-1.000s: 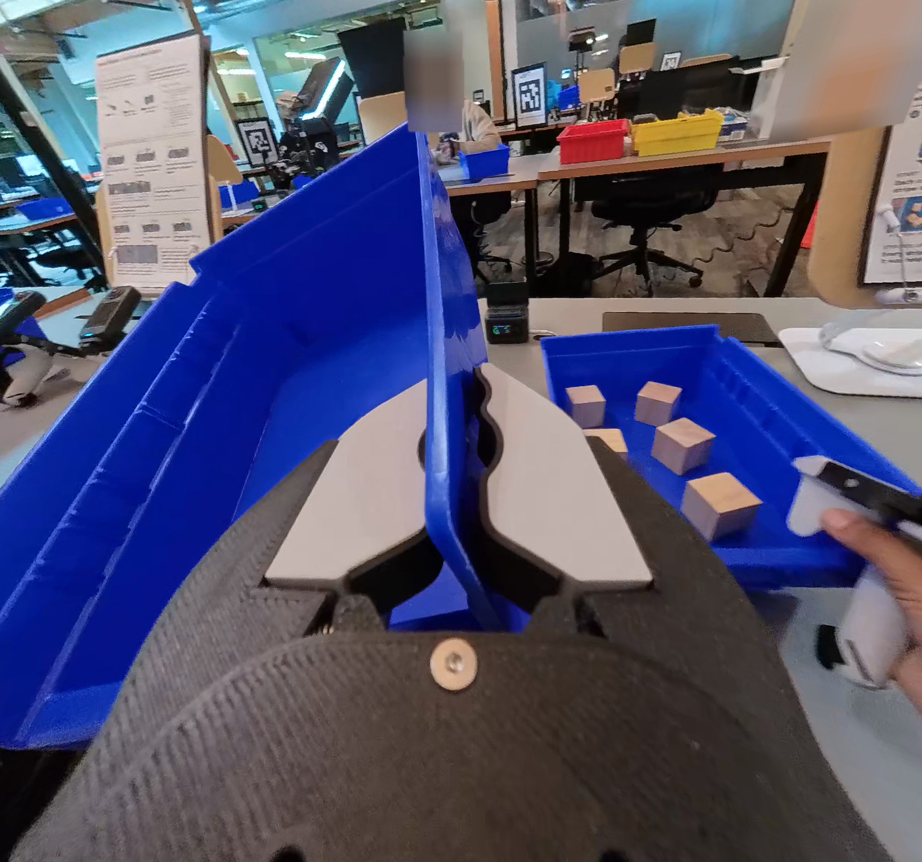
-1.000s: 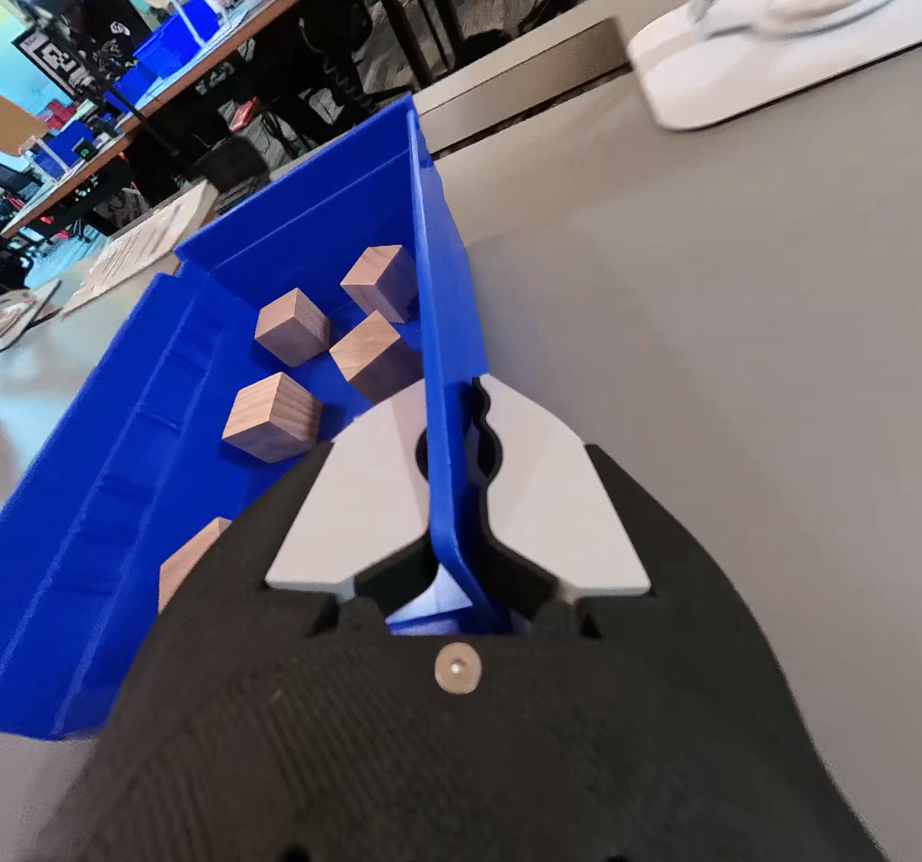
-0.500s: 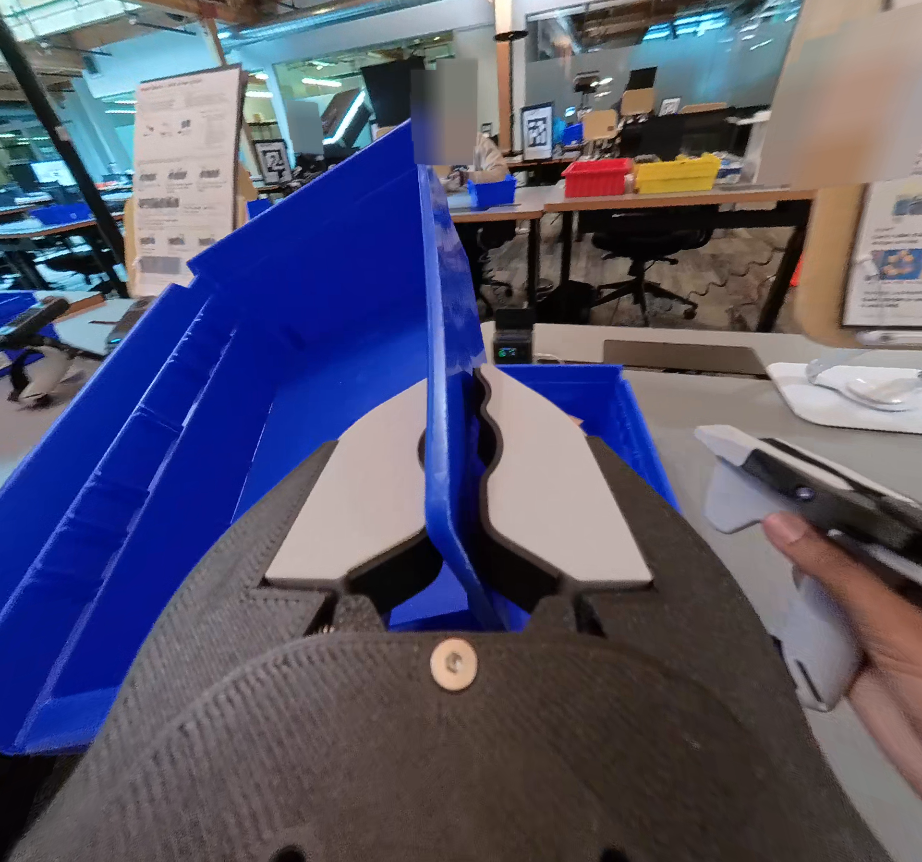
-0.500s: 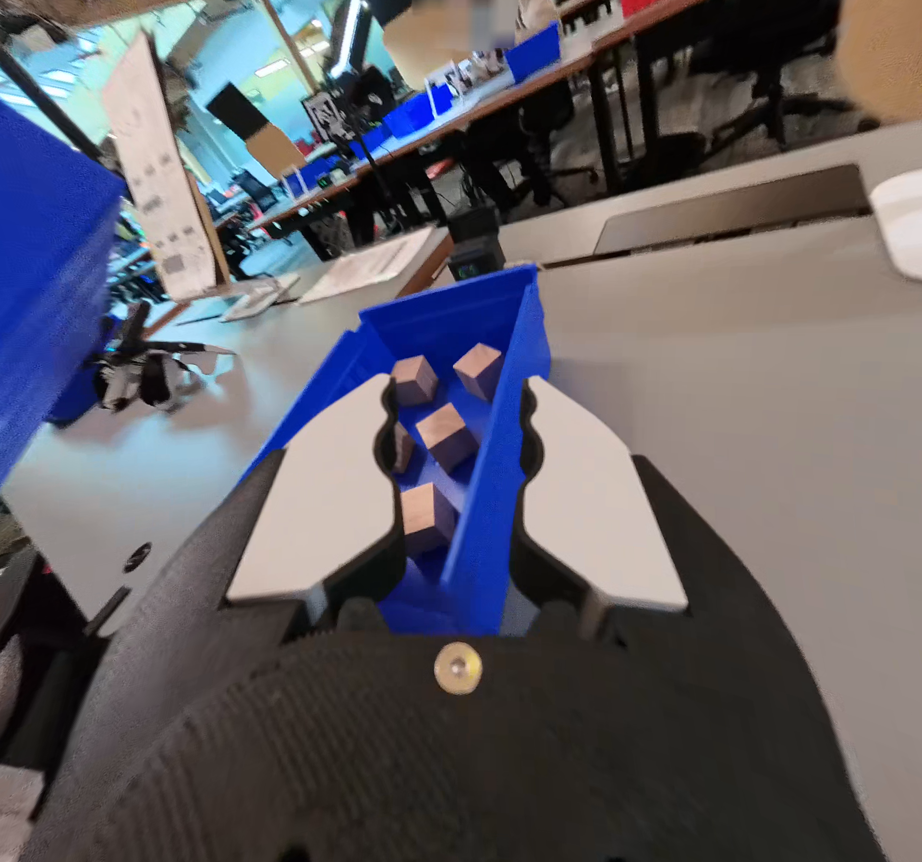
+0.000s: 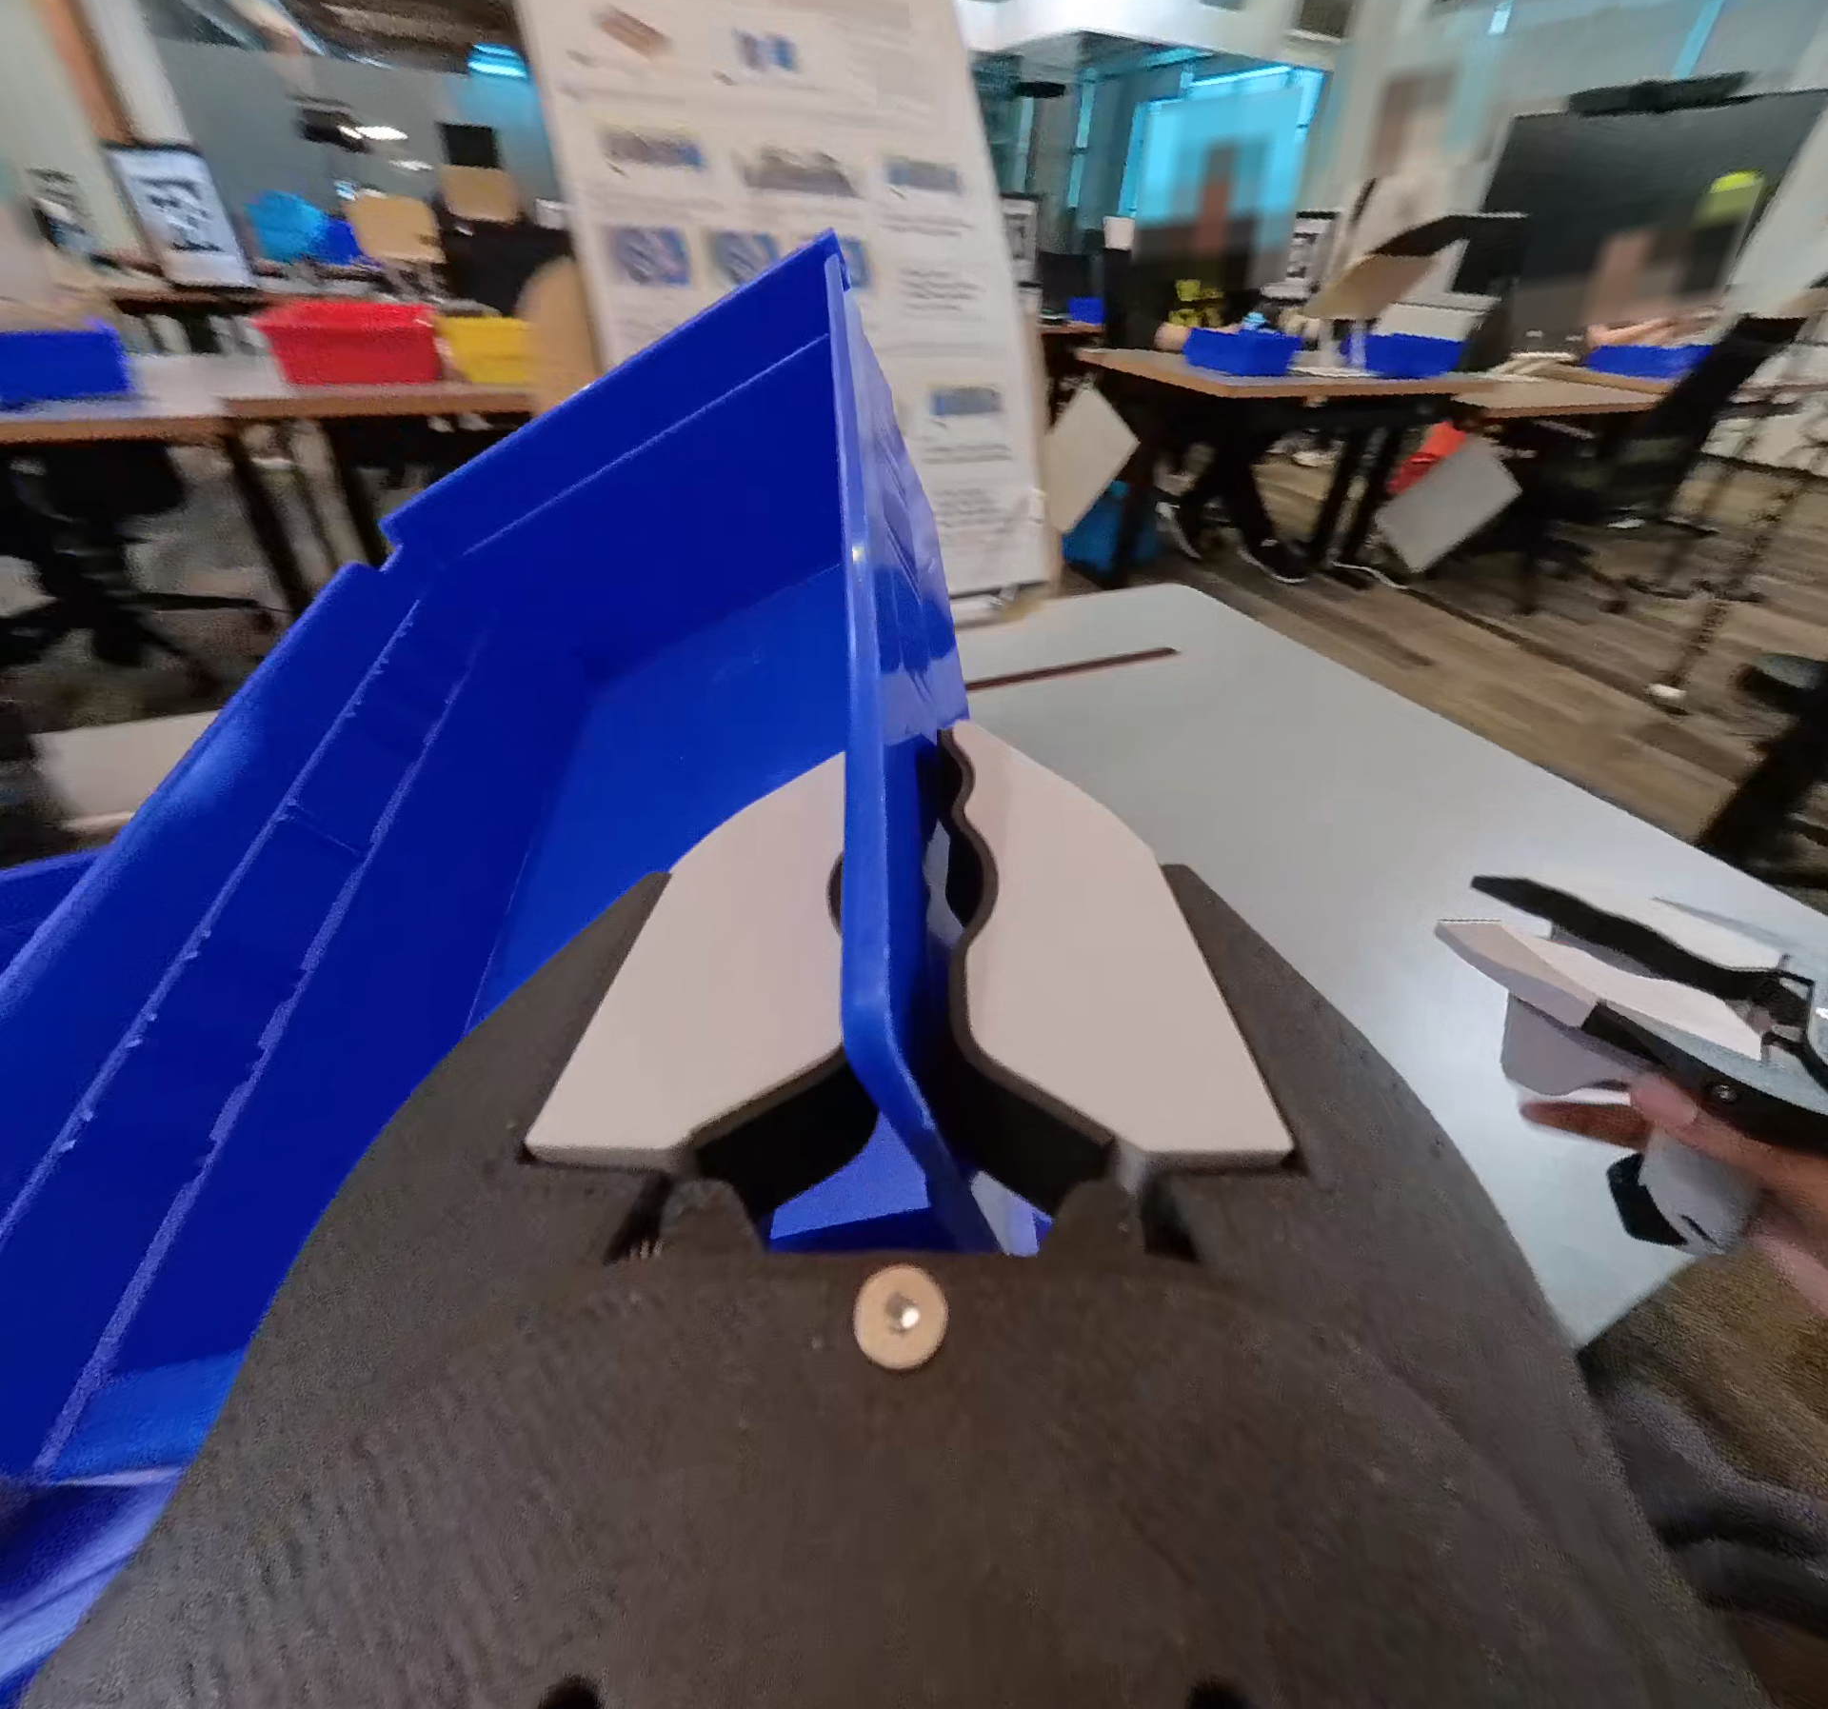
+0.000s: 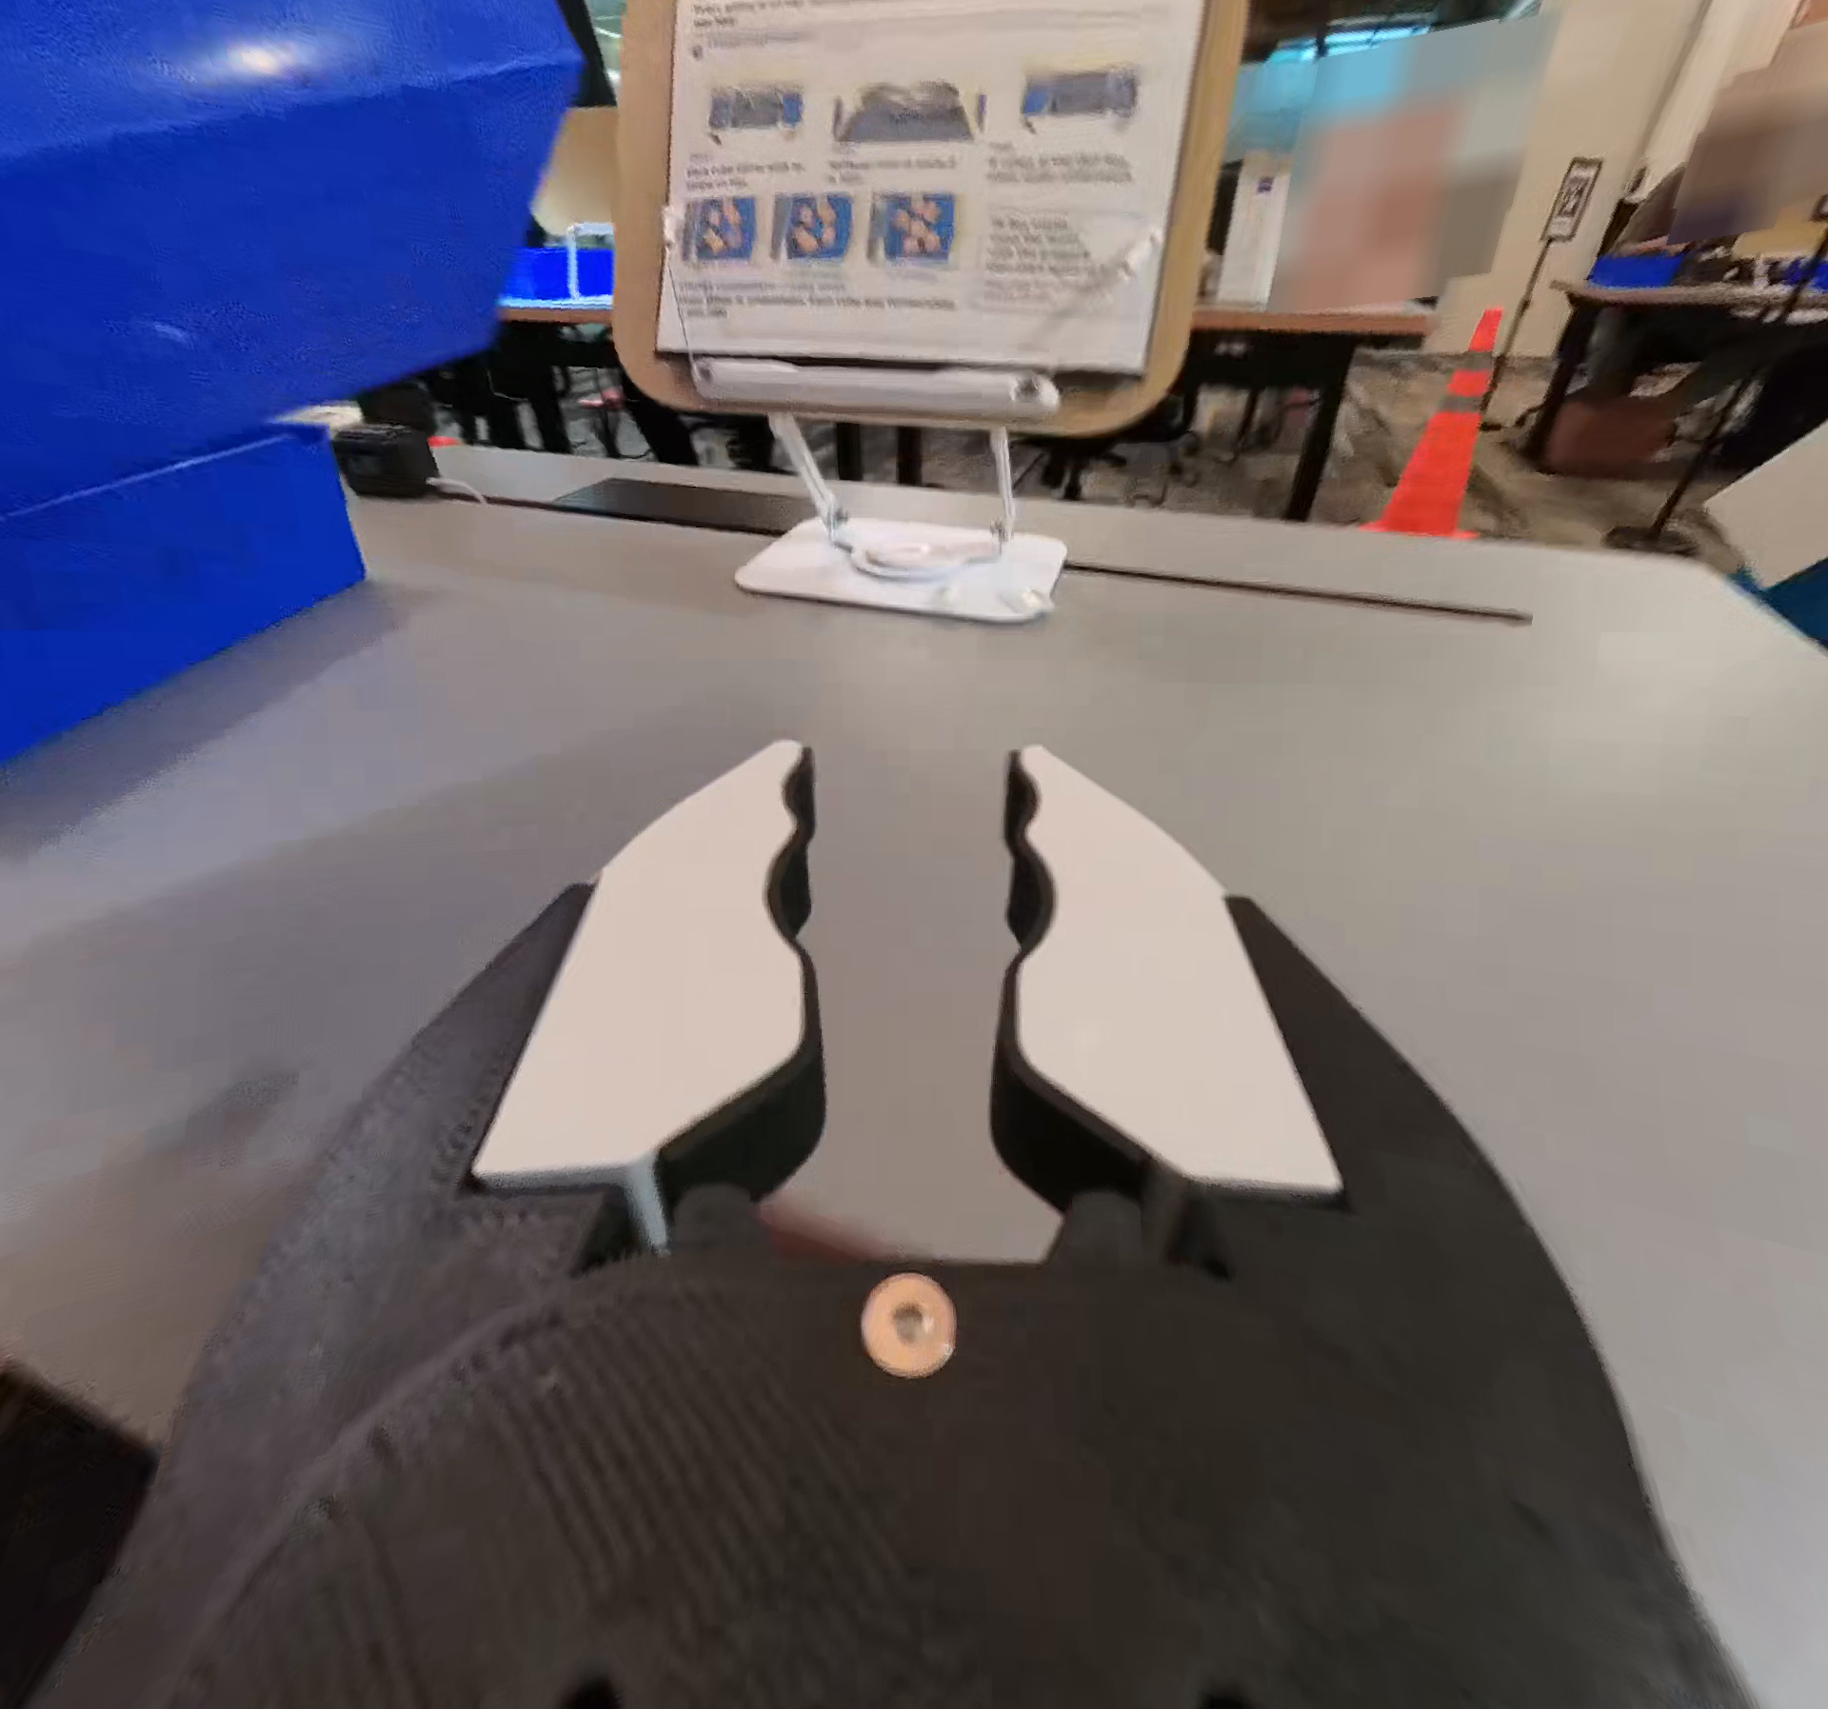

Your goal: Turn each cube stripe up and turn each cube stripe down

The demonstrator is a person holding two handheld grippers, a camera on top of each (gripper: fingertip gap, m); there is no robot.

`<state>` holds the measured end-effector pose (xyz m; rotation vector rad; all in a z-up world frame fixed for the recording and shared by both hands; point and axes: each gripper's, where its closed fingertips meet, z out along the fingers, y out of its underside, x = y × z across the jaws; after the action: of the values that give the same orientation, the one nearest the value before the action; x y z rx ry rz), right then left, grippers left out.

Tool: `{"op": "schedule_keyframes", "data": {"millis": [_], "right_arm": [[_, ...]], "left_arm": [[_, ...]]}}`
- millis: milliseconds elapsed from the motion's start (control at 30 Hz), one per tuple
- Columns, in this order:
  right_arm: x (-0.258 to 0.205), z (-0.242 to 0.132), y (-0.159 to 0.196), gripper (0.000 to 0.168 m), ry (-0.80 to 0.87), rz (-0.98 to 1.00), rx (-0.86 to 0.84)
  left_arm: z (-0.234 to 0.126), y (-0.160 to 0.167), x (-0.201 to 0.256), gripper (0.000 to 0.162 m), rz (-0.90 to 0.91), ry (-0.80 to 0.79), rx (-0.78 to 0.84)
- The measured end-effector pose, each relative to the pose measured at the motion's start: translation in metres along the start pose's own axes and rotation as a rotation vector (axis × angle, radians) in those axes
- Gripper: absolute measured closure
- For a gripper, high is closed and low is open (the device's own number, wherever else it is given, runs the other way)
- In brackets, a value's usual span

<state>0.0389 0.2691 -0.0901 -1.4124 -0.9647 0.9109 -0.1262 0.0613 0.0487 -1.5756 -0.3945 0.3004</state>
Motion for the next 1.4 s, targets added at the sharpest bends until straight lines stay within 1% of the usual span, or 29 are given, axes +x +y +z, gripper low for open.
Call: {"op": "schedule_keyframes", "data": {"millis": [33,67,100,133,167,200,233,267,300,333,400,467,567,600,700,767,833,900,1000,1100,1133,1167,1200,1267,1300,1333,1400], "right_arm": [[0.012,-0.009,0.004,0.141,-0.028,0.061,0.012],[0.022,-0.015,-0.007,0.139,-0.051,0.205,0.035],[0.024,-0.021,-0.023,0.135,-0.124,0.345,0.07],[0.025,-0.026,-0.034,0.135,-0.197,0.439,0.112],[0.033,-0.028,-0.034,0.135,-0.197,0.503,0.133],[0.041,-0.026,-0.022,0.134,-0.157,0.536,0.122],[0.046,-0.022,-0.003,0.131,-0.116,0.553,0.07],[0.048,-0.017,0.016,0.12,-0.081,0.601,-0.017],[0.043,-0.014,0.029,0.11,-0.094,0.663,-0.103],[0.03,-0.013,0.033,0.106,-0.165,0.691,-0.149],[0.002,-0.014,0.037,0.103,-0.31,0.693,-0.207],[-0.015,-0.019,0.041,0.098,-0.338,0.693,-0.246],[-0.022,-0.026,0.028,0.105,-0.313,0.668,-0.158],[-0.023,-0.026,0.026,0.105,-0.299,0.63,-0.147],[-0.018,-0.021,0.028,0.09,-0.2,0.451,-0.133],[-0.01,-0.019,0.029,0.088,-0.137,0.337,-0.145],[-0.005,-0.019,0.028,0.086,-0.116,0.285,-0.143],[-0.005,-0.02,0.028,0.083,-0.126,0.293,-0.148],[-0.008,-0.024,0.035,0.074,-0.151,0.33,-0.205],[-0.008,-0.029,0.03,0.073,-0.163,0.31,-0.201],[-0.006,-0.028,0.027,0.067,-0.149,0.289,-0.189],[-0.006,-0.025,0.023,0.057,-0.138,0.269,-0.177],[-0.008,-0.022,0.021,0.052,-0.141,0.247,-0.171],[-0.022,-0.015,0.021,0.055,-0.175,0.215,-0.189],[-0.033,-0.012,0.022,0.058,-0.204,0.204,-0.195],[-0.046,-0.01,0.021,0.061,-0.236,0.193,-0.195],[-0.074,-0.007,0.02,0.063,-0.297,0.16,-0.191]], "left_arm": [[0.011,0.014,0.018,0.155,-0.007,0.03,-0.011],[0.021,0.028,0.034,0.156,-0.007,0.051,-0.03],[0.03,0.042,0.05,0.156,0.002,0.064,-0.049],[0.038,0.056,0.064,0.155,0.025,0.076,-0.067],[0.044,0.071,0.076,0.155,0.063,0.087,-0.083],[0.048,0.086,0.088,0.155,0.108,0.098,-0.1],[0.052,0.102,0.097,0.155,0.155,0.103,-0.116],[0.056,0.117,0.104,0.155,0.193,0.105,-0.132],[0.06,0.13,0.109,0.155,0.213,0.108,-0.149],[0.066,0.141,0.113,0.155,0.224,0.117,-0.169],[0.075,0.158,0.12,0.155,0.227,0.152,-0.206],[0.082,0.164,0.128,0.155,0.257,0.166,-0.196],[0.092,0.171,0.14,0.154,0.29,0.202,-0.195],[0.095,0.175,0.144,0.153,0.313,0.212,-0.198],[0.1,0.186,0.155,0.152,0.36,0.229,-0.196],[0.101,0.192,0.159,0.15,0.404,0.237,-0.196],[0.097,0.193,0.166,0.151,0.387,0.272,-0.19],[0.091,0.188,0.177,0.148,0.309,0.343,-0.166],[0.084,0.188,0.189,0.13,0.205,0.455,-0.197],[0.072,0.183,0.19,0.112,0.064,0.55,-0.21],[0.068,0.178,0.187,0.107,0.01,0.573,-0.193],[0.062,0.171,0.186,0.106,-0.043,0.62,-0.173],[0.056,0.164,0.184,0.106,-0.095,0.671,-0.156],[0.046,0.147,0.17,0.106,-0.188,0.745,-0.121],[0.043,0.136,0.157,0.104,-0.243,0.747,-0.083],[0.041,0.124,0.139,0.105,-0.31,0.723,-0.029],[0.038,0.107,0.092,0.107,-0.443,0.62,0.065]]}}
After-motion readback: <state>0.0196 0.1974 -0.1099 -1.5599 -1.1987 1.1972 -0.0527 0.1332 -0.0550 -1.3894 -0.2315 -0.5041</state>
